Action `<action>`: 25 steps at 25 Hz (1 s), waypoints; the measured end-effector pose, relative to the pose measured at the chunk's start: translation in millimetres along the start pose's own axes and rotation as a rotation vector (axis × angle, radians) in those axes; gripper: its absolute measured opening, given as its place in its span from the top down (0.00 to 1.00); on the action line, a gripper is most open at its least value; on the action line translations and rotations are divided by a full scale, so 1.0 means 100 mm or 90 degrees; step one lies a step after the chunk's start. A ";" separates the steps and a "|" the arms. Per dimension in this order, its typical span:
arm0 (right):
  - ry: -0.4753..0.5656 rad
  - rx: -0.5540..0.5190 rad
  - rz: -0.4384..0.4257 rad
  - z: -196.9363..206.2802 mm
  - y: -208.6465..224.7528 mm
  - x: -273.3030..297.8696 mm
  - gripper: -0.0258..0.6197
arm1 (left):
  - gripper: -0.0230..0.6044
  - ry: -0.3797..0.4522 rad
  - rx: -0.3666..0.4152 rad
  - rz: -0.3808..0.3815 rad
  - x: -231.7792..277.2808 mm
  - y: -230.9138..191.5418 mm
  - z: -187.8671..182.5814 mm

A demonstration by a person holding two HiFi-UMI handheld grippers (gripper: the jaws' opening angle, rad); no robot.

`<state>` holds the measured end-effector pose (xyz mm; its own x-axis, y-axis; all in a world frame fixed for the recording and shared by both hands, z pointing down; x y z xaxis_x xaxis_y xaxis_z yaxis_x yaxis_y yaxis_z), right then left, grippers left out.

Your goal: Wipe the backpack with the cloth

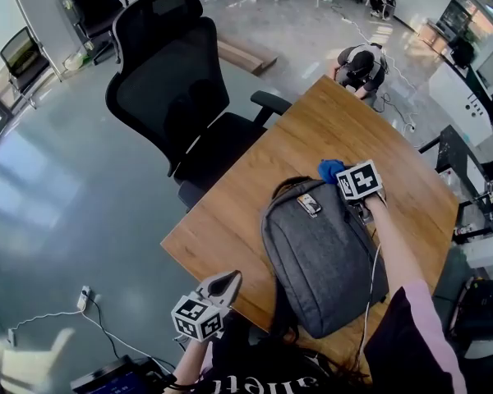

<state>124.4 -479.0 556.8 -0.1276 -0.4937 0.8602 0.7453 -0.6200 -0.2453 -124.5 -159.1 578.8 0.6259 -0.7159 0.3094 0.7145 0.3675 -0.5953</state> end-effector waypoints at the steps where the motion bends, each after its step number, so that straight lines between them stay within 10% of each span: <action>1: 0.001 -0.005 0.004 -0.02 -0.02 0.01 0.85 | 0.96 0.000 0.001 0.000 -0.01 0.00 0.00; 25: 0.036 -0.073 -0.119 -0.35 -1.69 -0.24 0.85 | 0.96 0.022 0.003 -0.005 -0.37 -0.08 0.04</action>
<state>-21.2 -384.2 561.9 -0.2962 -0.3952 0.8695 0.6267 -0.7674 -0.1352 -151.7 -132.7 575.1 0.6095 -0.7386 0.2881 0.7209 0.3652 -0.5890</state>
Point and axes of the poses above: the fingertips, and each gripper's own axes: x forward along the fingers, y to its right, z out of its underside, the point moved 1 cm from there along -x, backward along the fingers, and after that the axes turned 2 degrees about -x, right-handed, at the moved point
